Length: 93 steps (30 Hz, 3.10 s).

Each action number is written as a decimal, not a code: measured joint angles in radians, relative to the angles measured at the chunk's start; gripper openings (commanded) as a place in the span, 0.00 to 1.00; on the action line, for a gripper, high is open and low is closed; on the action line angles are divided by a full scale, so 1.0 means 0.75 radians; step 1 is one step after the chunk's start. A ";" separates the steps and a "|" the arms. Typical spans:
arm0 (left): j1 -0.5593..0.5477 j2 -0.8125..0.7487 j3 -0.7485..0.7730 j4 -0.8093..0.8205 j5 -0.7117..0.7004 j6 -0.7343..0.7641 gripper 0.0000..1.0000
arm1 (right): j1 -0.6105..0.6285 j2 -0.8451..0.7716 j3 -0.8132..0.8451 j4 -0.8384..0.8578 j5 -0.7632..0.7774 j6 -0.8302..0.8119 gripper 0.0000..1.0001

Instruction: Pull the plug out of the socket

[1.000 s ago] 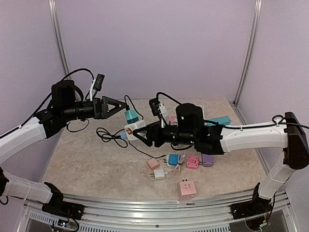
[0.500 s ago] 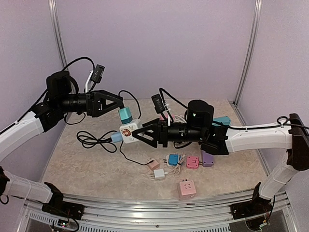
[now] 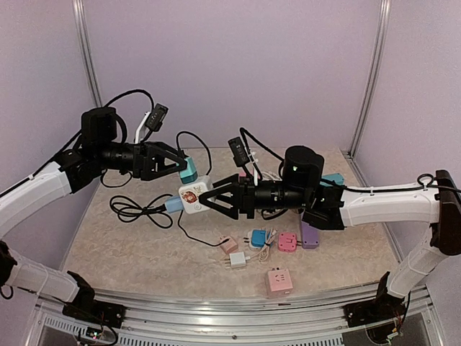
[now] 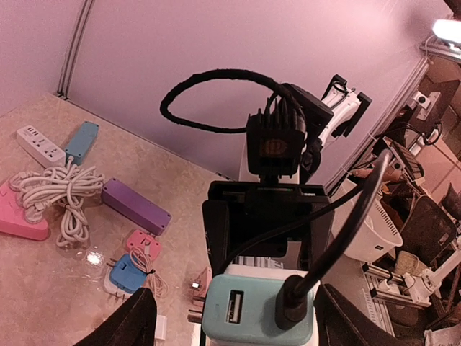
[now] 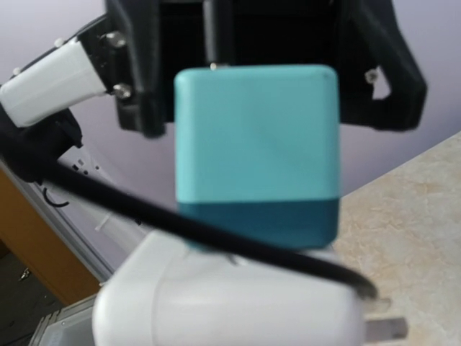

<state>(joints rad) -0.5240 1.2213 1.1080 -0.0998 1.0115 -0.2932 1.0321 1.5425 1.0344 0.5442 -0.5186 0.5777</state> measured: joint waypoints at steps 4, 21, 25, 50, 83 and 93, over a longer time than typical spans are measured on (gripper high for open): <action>-0.001 0.012 0.000 0.002 0.032 -0.001 0.67 | -0.001 0.000 0.000 0.004 -0.017 0.011 0.00; -0.019 0.014 0.001 0.019 0.118 -0.015 0.15 | -0.002 0.000 -0.005 0.037 -0.047 0.046 0.00; -0.019 0.014 0.001 0.019 0.115 -0.015 0.11 | -0.002 0.000 -0.005 0.032 -0.035 0.039 0.00; 0.001 0.100 0.017 0.022 0.168 -0.021 0.08 | 0.003 -0.001 -0.004 -0.052 -0.004 -0.034 0.00; -0.041 0.026 0.000 -0.026 -0.018 0.012 0.04 | -0.032 -0.005 -0.030 0.007 -0.036 -0.001 0.00; 0.017 0.140 0.025 0.016 0.152 -0.078 0.04 | -0.032 -0.005 -0.031 -0.032 -0.028 -0.005 0.00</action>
<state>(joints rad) -0.5110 1.3266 1.1267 -0.0875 1.1255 -0.3519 1.0084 1.5387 1.0111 0.5205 -0.5396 0.5739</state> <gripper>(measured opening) 0.411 0.596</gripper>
